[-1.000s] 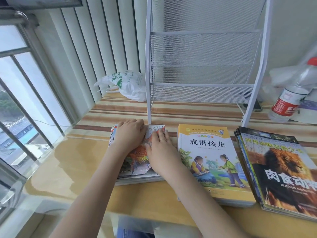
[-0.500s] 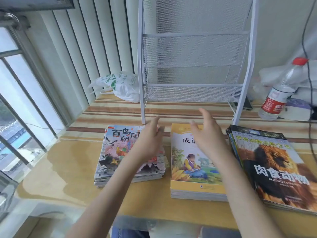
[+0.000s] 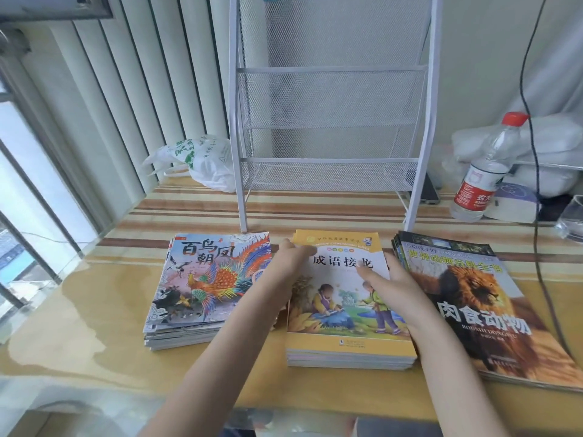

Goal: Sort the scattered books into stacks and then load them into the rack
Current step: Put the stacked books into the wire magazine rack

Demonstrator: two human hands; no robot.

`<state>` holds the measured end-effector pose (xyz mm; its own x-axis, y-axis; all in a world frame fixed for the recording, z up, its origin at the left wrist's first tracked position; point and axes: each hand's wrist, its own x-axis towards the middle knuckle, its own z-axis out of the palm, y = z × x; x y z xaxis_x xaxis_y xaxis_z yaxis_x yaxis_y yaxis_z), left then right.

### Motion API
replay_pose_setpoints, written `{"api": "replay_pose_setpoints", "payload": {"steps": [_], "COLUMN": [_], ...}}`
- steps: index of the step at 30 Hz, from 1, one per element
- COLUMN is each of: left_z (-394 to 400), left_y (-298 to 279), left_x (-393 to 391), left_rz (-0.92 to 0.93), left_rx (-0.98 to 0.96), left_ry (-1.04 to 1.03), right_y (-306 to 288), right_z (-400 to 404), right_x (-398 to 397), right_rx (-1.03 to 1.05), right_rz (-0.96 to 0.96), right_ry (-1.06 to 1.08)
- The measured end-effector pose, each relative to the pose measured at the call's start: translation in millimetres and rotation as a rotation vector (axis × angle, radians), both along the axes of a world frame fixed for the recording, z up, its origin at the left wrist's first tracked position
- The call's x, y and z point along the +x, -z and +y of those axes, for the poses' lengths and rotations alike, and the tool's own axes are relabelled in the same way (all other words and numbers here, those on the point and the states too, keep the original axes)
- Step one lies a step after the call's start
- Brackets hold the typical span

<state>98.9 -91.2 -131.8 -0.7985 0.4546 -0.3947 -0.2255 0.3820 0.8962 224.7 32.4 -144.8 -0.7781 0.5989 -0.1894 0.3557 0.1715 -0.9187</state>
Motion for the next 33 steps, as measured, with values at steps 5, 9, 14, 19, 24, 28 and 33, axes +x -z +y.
{"api": "replay_pose_setpoints", "payload": {"steps": [5, 9, 14, 19, 24, 28, 33], "left_z": [0.7, 2.2, 12.0, 10.3, 8.0, 0.6, -0.4], "left_y": [-6.2, -11.6, -11.3, -25.8, -54.5, -57.0, -66.5], "left_x": [-9.9, -16.4, 1.3, 18.5, 25.2, 23.0, 24.9], "left_rz": [-0.253, -0.290, -0.041, 0.297, 0.590, 0.688, 0.546], "left_rx": [0.223, 0.257, 0.164, 0.166, 0.587, 0.628, 0.689], "left_ry": [-0.159, -0.135, 0.013, -0.103, -0.049, 0.062, 0.111], "right_y": [6.7, 11.8, 13.1, -5.7, -47.1, -47.8, -51.2], "right_z": [1.8, 7.5, 10.1, 14.8, 26.5, 31.7, 23.5], "right_x": [0.1, 2.3, 4.3, 8.1, 2.6, -5.1, -13.3], "right_rx": [-0.009, -0.032, -0.096, -0.101, -0.057, -0.015, -0.063], "right_rz": [0.062, 0.102, 0.156, 0.339, 0.736, 0.729, 0.726], "right_ry": [0.008, 0.053, 0.064, 0.111, -0.048, -0.091, 0.111]}}
